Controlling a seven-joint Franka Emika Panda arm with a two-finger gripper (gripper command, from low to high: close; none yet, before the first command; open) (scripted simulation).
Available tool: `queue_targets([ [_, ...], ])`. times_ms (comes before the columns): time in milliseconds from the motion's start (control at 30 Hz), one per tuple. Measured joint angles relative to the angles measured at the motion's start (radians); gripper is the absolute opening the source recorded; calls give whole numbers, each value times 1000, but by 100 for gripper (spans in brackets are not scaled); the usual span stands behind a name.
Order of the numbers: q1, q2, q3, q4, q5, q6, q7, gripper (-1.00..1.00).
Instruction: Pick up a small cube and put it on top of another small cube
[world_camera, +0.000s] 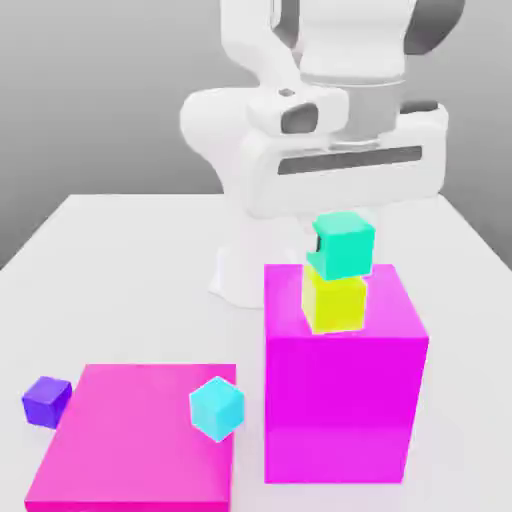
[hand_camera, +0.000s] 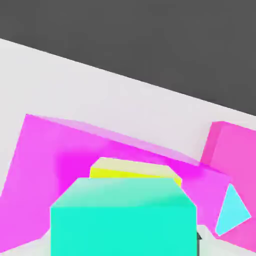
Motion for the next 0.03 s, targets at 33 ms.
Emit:
queue_targets([
  [33,0,0,0,0,0,0,0,100],
])
